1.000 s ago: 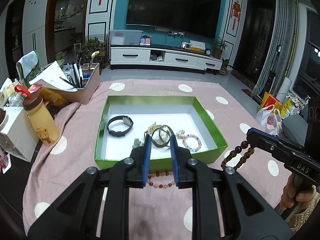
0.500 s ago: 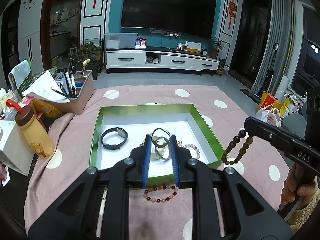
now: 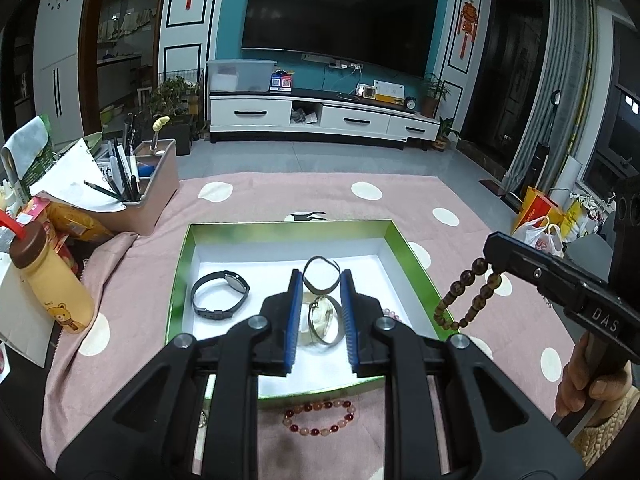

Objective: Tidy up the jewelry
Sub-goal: 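Carry the dark ring and brown bead bracelet into the green box, open both tools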

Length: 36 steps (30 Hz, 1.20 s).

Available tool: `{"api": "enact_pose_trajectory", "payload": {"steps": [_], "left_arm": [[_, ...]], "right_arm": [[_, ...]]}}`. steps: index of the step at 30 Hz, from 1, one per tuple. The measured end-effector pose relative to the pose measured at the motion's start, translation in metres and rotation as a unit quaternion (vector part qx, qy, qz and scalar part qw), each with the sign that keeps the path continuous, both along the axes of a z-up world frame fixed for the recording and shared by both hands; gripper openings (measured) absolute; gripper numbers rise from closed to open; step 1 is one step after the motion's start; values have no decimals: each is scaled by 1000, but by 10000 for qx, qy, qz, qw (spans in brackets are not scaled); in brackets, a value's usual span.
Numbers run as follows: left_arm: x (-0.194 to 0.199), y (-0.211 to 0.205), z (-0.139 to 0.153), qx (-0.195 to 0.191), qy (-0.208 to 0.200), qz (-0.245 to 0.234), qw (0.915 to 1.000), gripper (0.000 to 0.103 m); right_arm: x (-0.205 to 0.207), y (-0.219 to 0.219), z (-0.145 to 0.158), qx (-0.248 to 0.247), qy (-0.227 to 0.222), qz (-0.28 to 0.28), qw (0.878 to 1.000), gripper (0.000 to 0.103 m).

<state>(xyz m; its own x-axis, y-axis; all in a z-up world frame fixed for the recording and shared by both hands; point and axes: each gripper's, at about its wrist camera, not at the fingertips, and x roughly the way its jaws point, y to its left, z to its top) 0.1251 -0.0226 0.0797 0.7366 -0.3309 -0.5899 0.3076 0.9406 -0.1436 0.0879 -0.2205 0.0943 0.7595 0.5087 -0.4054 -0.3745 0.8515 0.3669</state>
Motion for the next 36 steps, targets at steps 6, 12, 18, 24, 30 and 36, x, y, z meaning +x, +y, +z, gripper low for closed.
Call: {"api": "enact_pose_trajectory", "payload": {"steps": [6, 12, 18, 24, 30, 36], "left_arm": [[18, -1, -7, -75, 164, 22, 9998, 19], [36, -5, -15, -47, 321, 52, 9995, 19], [56, -11, -23, -93, 511, 44, 9986, 19], [82, -17, -34, -184, 830, 9, 9964, 19], [107, -13, -47, -263, 1215, 118, 9922, 19], [124, -11, -60, -208, 1508, 283, 9879, 19]], "right_arm": [[14, 1, -6, -40, 105, -43, 9999, 11], [33, -1, -18, -27, 358, -108, 9993, 11], [51, -5, -28, -31, 616, -139, 9980, 11], [69, -8, -40, -8, 902, -174, 9958, 11], [82, -4, -46, -114, 1051, -200, 9942, 11], [93, 3, -53, -319, 1170, -207, 9924, 11]]}}
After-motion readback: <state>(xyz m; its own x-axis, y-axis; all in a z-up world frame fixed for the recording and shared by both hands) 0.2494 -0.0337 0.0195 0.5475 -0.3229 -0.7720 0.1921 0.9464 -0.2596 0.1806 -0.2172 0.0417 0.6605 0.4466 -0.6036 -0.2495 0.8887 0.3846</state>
